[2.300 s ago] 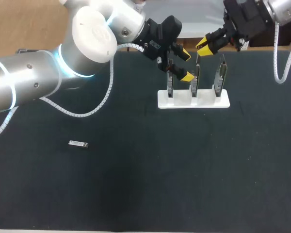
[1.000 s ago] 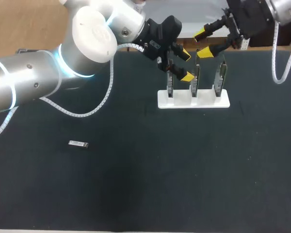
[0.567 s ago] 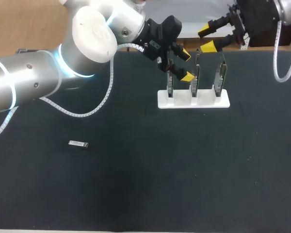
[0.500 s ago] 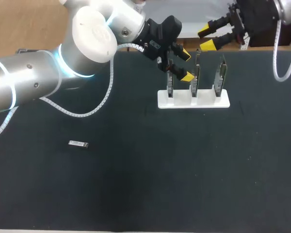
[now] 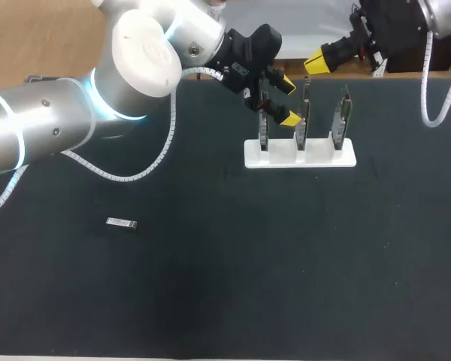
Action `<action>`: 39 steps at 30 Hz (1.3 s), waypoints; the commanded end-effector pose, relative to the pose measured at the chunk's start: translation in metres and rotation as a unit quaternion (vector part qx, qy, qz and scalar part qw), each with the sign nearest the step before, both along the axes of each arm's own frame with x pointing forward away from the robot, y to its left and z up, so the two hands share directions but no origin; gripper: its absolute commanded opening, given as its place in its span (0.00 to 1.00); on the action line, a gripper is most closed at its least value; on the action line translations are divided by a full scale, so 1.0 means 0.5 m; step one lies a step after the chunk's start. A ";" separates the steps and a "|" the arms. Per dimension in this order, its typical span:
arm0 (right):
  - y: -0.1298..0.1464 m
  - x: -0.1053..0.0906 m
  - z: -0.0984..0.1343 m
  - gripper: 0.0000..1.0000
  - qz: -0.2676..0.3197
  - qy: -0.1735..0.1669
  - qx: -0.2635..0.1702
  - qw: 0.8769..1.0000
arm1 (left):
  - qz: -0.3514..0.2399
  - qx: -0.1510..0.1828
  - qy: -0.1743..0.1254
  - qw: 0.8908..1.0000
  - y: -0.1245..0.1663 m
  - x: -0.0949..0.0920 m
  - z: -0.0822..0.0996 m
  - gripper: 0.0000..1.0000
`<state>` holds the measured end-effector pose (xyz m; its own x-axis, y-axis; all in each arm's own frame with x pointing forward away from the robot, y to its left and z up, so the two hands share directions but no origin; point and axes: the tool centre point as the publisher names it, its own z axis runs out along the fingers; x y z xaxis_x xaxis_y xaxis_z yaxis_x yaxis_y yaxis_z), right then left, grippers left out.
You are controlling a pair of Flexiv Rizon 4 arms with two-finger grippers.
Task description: Pick up the optical module with the left hand, and insert it into the network port with the right hand.
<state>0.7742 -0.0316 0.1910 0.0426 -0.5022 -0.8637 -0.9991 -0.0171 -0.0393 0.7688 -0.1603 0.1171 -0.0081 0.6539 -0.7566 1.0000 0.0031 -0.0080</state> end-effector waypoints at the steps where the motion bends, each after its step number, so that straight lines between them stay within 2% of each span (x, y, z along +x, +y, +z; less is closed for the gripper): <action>1: 0.001 0.005 -0.003 0.00 0.000 0.003 0.001 1.000 | -0.001 0.002 0.001 1.000 -0.002 0.004 0.001 1.00; 39: -0.014 0.014 -0.071 0.00 0.001 0.054 -0.019 0.998 | -0.001 0.002 0.001 1.000 -0.002 0.004 0.001 1.00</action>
<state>0.7785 -0.0385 0.1551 -0.0499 -0.5364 -0.8425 -0.9977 -0.0119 0.0666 0.7689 -0.1603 0.1171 -0.0080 0.6538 -0.7566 1.0000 0.0031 -0.0080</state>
